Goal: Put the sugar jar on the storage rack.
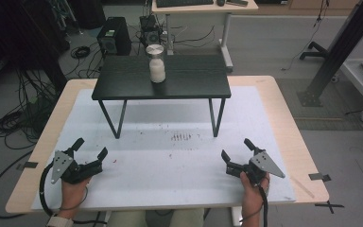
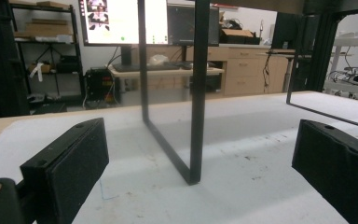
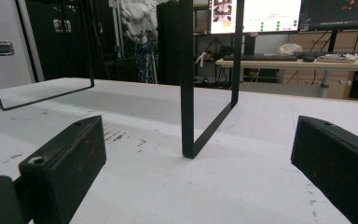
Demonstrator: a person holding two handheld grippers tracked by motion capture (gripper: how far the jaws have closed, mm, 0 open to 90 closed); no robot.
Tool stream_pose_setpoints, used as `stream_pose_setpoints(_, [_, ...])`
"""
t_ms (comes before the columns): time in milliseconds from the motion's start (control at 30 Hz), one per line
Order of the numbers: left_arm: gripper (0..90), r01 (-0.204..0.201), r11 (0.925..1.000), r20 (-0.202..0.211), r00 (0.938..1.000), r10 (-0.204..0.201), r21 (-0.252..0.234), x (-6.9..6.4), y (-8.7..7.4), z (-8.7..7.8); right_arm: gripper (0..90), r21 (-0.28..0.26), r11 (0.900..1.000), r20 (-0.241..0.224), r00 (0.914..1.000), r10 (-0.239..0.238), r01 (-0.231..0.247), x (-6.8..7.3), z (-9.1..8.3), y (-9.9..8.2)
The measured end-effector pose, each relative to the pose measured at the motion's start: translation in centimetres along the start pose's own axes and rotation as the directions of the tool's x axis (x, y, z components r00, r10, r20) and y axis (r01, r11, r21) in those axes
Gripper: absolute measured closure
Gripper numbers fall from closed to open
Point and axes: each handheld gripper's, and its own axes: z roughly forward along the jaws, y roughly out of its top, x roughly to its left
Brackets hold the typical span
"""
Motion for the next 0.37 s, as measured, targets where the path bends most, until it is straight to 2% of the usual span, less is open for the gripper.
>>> stream_pose_setpoints(367, [3.9, -0.001, 1.0, 0.0, 1.0, 0.001, -0.002, 0.0, -0.01, -0.03, 3.0, 0.001, 1.0, 0.0, 1.0, 0.002, -0.002, 0.02, -0.02, 0.0])
